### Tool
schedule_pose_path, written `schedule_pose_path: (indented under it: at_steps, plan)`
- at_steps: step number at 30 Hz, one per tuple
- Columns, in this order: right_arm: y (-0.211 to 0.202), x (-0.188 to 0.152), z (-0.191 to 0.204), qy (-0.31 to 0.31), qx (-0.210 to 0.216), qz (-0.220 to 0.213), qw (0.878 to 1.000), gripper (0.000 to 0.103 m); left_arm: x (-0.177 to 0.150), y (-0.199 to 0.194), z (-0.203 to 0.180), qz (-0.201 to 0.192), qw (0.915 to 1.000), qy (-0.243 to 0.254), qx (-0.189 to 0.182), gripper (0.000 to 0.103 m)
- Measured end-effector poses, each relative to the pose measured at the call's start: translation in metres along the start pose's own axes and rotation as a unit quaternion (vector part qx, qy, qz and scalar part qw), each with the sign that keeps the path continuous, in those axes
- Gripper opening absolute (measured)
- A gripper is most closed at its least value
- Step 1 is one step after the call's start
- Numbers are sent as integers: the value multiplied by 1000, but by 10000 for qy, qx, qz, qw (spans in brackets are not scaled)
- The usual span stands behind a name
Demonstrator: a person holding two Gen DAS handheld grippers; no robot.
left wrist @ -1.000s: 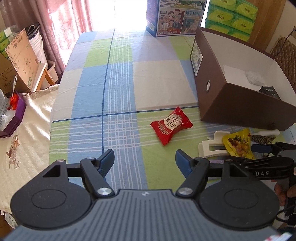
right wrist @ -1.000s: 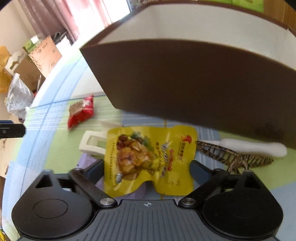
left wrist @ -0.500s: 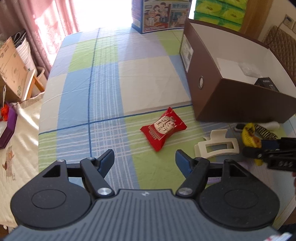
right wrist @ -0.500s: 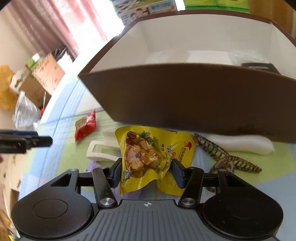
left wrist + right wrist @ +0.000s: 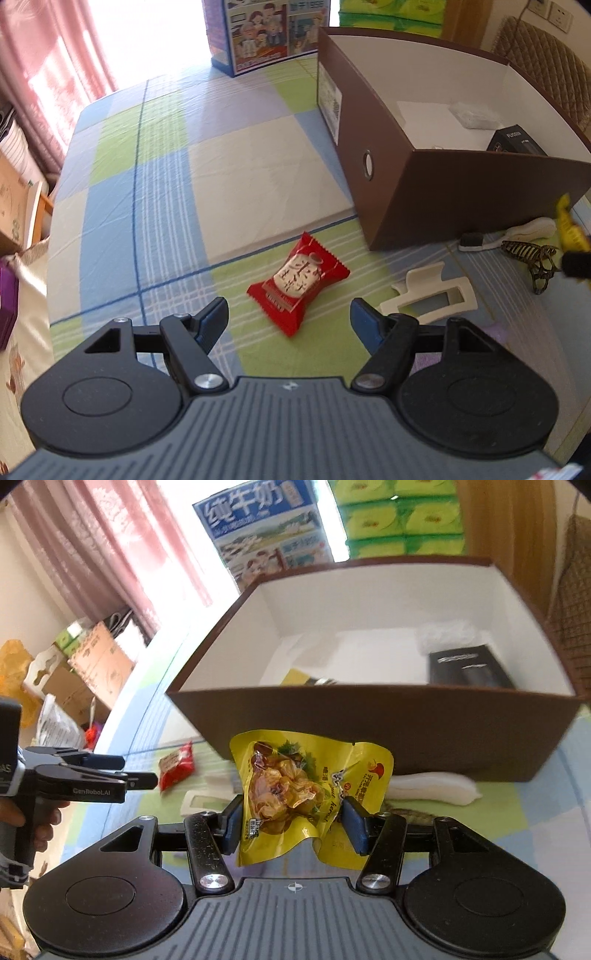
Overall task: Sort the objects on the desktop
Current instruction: 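Close right gripper on yellow pouch while left gripper grasps red date packet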
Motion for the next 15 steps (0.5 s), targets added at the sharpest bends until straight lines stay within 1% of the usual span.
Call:
schedule_pose_path:
  at_steps: [4, 10, 13, 15]
  plan:
    - [-14, 4, -15, 96, -283, -117, 9995, 52, 6, 10, 2, -48, 9997, 232, -19, 69]
    - [-38, 4, -45, 373, -740, -229, 9963, 52, 9, 29, 3, -5, 9981, 601, -98, 68]
    - [-47, 2, -59, 533, -917, -252, 9940, 52, 9, 39, -1, 38, 9967, 788, -189, 62]
    - [-52, 0, -67, 631, -1027, -273, 9923, 52, 10, 45, -4, 57, 9959, 877, -212, 60]
Point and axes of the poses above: each gripper's, at about its wrist camera, not at the fingertips, and y roughly the way its jaws point, z to its left, x to its top, the point moved 9 cm from there along y, roughly the way its jaws point, and after that the axes turned 3 degrees about x, right-handed, at the moved point
